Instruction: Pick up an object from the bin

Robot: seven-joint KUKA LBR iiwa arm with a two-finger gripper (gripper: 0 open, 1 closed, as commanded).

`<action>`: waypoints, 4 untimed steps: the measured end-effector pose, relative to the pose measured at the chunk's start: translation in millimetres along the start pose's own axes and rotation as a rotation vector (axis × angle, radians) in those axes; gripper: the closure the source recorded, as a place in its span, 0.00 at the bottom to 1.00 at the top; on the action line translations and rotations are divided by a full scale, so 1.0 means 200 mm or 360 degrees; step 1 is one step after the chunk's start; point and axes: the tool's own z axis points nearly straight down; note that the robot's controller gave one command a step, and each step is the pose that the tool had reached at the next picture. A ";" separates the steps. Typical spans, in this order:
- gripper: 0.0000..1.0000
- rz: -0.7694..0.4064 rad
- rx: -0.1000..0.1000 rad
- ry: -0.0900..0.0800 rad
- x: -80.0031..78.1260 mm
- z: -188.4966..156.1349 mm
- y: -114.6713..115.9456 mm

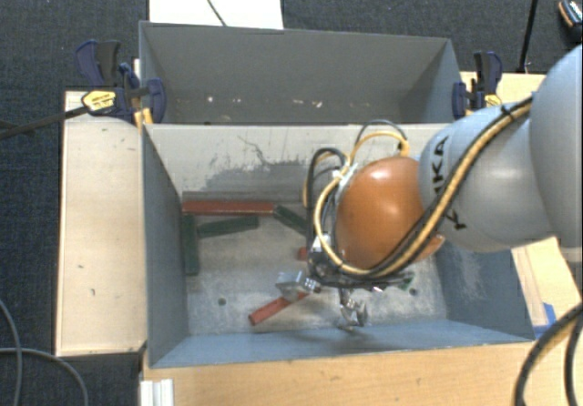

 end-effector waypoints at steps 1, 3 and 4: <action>1.00 -0.0005 0.0005 -0.0010 -0.02 -0.01 0.00; 0.00 0.0319 0.0002 -0.0002 0.00 -0.17 -0.16; 0.00 0.0342 -0.0005 0.0005 0.08 0.01 -0.18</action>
Offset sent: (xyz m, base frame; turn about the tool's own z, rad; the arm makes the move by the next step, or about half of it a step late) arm 0.0000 0.0000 0.0000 0.0000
